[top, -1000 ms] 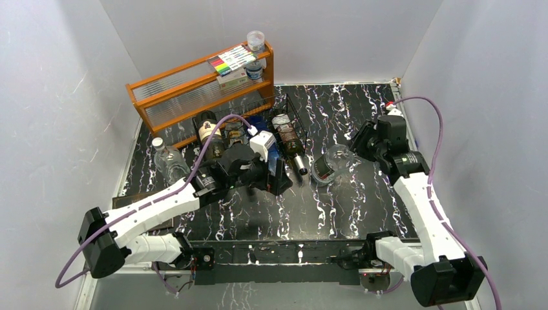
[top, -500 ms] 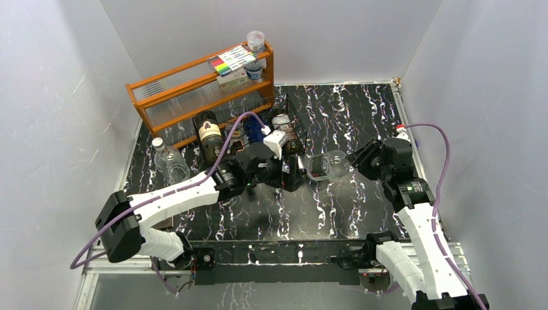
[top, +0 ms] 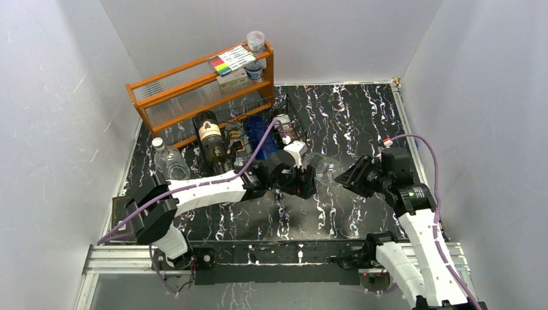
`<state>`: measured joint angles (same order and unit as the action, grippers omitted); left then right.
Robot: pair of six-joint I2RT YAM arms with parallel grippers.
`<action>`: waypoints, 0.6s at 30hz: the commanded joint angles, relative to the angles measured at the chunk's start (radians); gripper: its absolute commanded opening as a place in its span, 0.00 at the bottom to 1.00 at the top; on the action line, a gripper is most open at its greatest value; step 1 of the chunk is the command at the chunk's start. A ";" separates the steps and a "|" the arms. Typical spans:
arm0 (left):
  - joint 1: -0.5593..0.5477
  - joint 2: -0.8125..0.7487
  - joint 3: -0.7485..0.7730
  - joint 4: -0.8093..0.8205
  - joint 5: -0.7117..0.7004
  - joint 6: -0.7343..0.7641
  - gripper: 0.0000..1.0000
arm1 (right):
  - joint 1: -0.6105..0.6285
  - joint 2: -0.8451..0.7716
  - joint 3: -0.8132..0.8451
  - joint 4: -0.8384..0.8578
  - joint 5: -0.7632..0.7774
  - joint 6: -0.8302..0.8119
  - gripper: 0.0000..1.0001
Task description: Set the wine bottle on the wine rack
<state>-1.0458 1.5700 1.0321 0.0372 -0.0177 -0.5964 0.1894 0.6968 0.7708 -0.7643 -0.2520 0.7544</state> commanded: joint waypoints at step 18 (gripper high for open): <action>-0.016 -0.307 0.051 -0.086 -0.479 0.131 0.92 | 0.036 0.007 -0.096 -0.023 -0.065 -0.108 0.09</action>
<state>-1.0603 1.3659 1.0405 -0.0460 -0.3653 -0.5304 0.2005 0.6861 0.7071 -0.8318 -0.3431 0.6815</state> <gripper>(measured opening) 0.915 0.480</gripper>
